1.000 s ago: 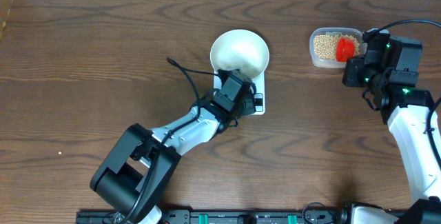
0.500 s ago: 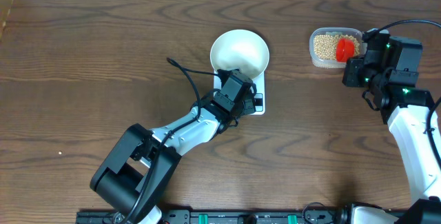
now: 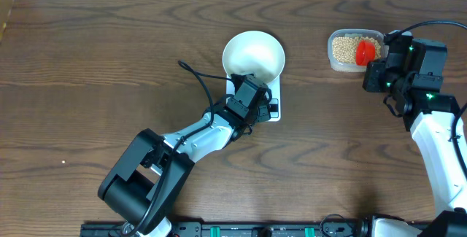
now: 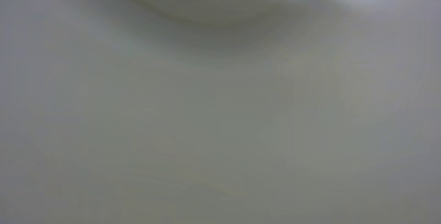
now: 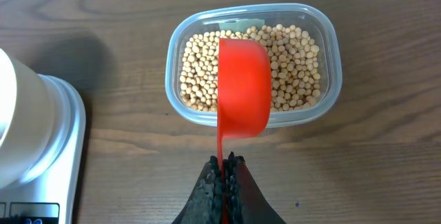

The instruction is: Scoop item into bowl and weigh 50g on scale

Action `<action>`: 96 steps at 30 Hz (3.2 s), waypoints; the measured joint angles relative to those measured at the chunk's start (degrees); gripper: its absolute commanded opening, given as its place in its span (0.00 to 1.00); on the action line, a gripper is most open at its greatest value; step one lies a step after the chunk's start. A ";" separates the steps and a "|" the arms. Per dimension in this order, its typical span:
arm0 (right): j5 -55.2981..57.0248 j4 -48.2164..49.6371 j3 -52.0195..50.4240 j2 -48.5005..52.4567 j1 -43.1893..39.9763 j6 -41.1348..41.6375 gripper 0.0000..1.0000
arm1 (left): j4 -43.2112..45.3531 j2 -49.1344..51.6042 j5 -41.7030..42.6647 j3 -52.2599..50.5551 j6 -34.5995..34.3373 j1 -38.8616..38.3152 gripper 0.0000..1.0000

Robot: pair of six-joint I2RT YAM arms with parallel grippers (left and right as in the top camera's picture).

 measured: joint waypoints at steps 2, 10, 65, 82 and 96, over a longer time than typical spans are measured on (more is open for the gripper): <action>0.00 -0.02 0.00 0.00 0.00 0.00 0.01 | 0.00 0.00 -0.02 0.00 0.00 0.00 0.08; 0.00 -0.02 0.00 0.00 0.00 0.00 0.01 | 0.17 0.50 0.02 0.09 -0.44 0.00 0.07; -0.02 -0.31 0.00 0.00 0.00 0.00 0.01 | -2.97 -0.39 -2.56 0.55 7.52 0.00 0.07; -0.02 -0.31 0.00 0.00 0.00 0.00 0.01 | -3.23 -0.46 -3.34 0.55 7.54 -0.31 0.08; -0.02 -0.31 0.00 0.00 0.00 0.00 0.01 | -3.02 -0.46 -4.09 0.55 7.58 -1.62 0.07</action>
